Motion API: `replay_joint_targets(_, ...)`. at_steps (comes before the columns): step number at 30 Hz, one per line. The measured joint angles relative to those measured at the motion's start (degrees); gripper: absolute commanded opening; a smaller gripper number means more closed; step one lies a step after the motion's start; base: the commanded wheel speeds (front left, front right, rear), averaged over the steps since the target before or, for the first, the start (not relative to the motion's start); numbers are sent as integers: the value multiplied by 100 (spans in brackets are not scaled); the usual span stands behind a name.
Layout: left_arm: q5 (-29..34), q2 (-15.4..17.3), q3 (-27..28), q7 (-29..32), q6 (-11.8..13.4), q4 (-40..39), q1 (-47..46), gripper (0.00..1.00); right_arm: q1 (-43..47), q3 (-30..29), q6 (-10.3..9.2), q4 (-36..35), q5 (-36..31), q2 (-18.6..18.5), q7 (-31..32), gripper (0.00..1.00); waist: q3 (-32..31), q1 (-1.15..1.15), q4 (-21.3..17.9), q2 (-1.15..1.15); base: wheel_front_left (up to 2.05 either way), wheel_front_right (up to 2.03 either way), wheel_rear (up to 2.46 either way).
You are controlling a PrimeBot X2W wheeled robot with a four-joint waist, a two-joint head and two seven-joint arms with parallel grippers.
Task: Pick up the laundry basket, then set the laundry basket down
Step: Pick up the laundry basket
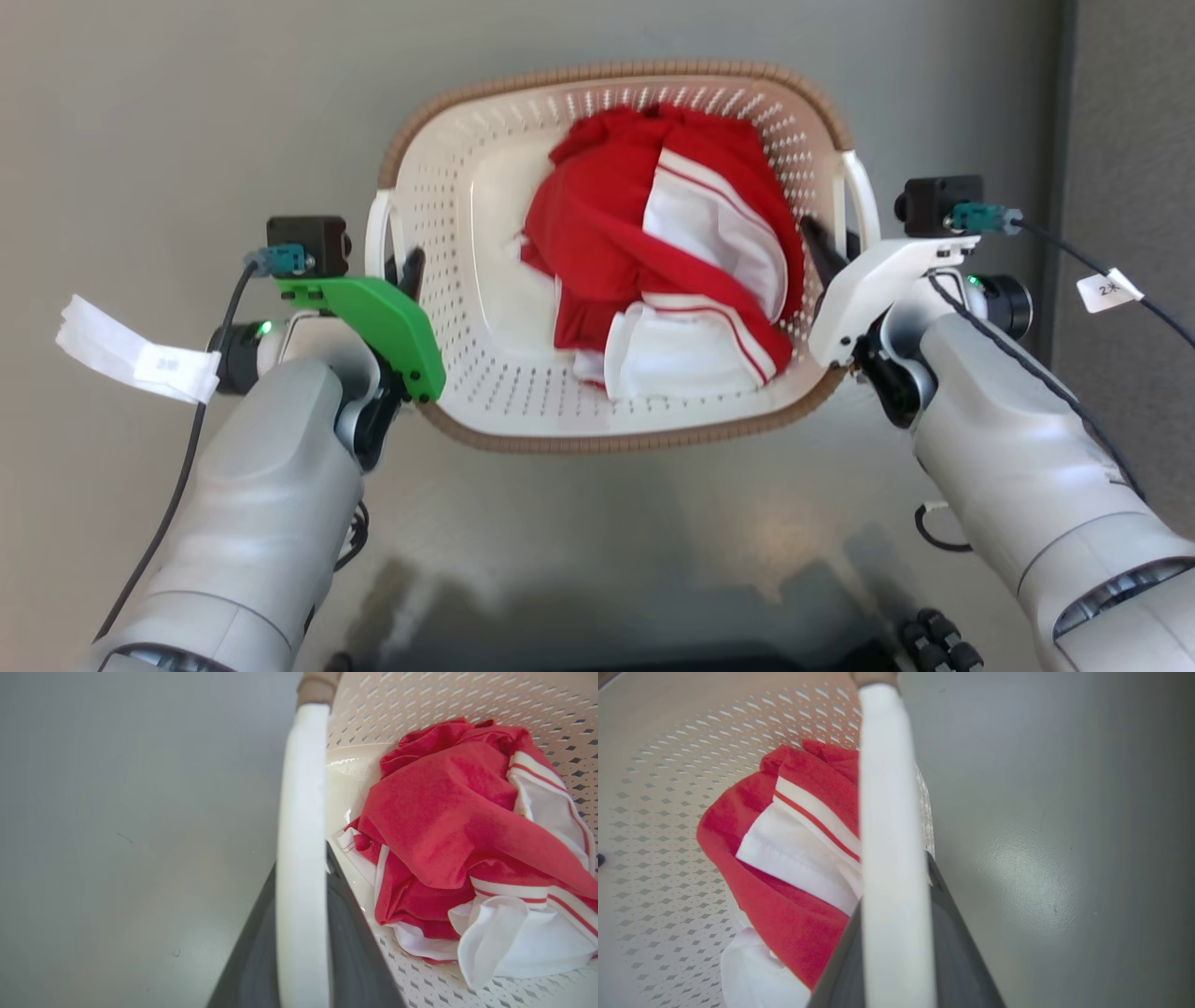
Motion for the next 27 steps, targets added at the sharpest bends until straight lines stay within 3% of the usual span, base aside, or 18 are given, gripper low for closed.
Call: replay_joint_targets(27,-646,110,-571,660,-1,324,1002,0,834,1139,-89,-7,1088,0,1203,0,-2275,0,-328,0,0,0,0)
